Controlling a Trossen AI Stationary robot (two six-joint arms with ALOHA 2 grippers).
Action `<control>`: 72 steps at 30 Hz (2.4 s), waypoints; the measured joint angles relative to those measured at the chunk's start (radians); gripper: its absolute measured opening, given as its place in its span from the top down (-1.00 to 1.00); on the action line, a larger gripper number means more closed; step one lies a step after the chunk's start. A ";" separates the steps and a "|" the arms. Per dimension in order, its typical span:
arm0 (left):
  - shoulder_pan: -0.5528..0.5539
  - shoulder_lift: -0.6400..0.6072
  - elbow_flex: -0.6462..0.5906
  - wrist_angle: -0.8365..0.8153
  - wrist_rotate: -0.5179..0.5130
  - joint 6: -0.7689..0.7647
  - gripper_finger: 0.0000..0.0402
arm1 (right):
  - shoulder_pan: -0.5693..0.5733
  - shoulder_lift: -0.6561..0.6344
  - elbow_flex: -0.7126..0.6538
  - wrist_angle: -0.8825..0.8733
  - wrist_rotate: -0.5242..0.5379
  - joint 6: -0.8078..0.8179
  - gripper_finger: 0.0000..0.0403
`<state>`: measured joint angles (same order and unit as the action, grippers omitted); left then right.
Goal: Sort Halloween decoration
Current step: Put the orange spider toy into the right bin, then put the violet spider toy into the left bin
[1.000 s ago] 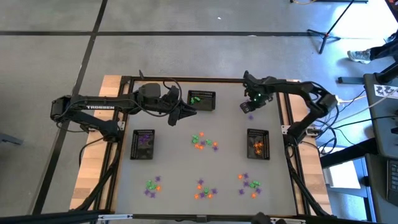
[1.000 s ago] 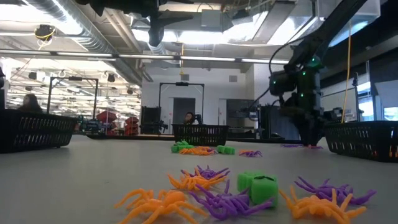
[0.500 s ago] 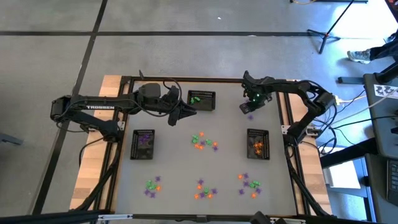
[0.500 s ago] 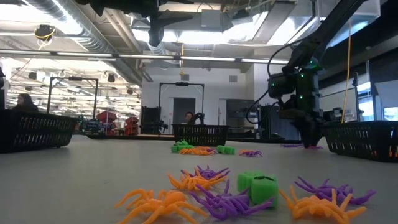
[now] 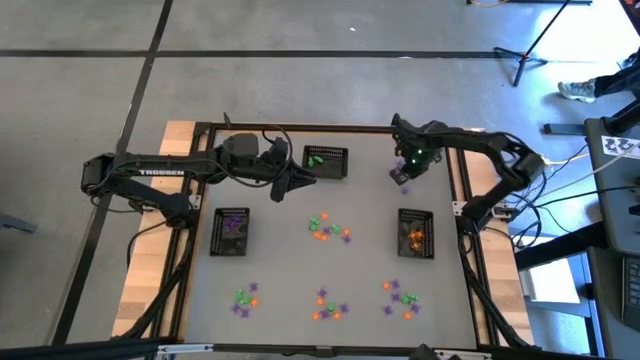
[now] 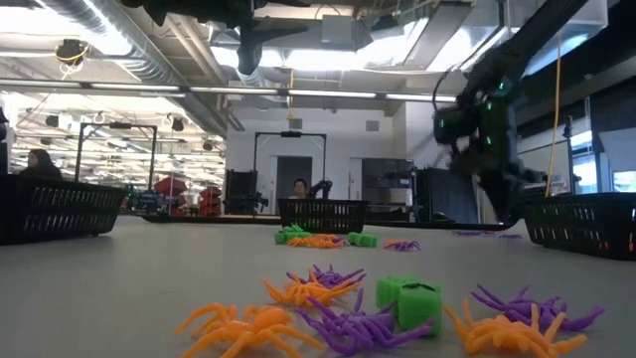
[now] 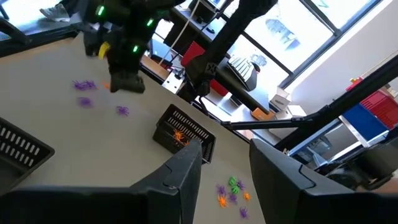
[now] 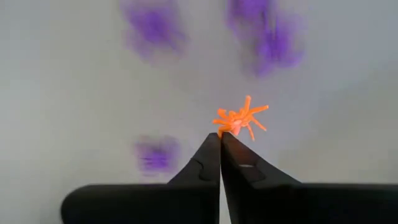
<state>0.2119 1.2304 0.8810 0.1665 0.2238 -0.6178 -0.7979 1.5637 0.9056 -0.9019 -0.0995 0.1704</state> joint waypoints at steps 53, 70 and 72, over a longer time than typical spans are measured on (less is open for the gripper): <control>0.067 0.000 0.000 0.004 0.005 -0.035 0.37 | 0.407 -0.380 -0.010 -0.144 0.046 0.089 0.05; 0.066 0.000 0.000 0.004 0.007 -0.050 0.37 | 0.209 -0.150 0.017 -0.070 0.009 -0.014 0.05; 0.066 0.000 0.000 0.004 0.007 -0.049 0.37 | 0.208 -0.101 0.017 -0.070 0.009 -0.014 0.05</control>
<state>0.2783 1.2304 0.8810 0.1703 0.2306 -0.6673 -0.5895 1.4629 0.9222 -0.9718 -0.0902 0.1566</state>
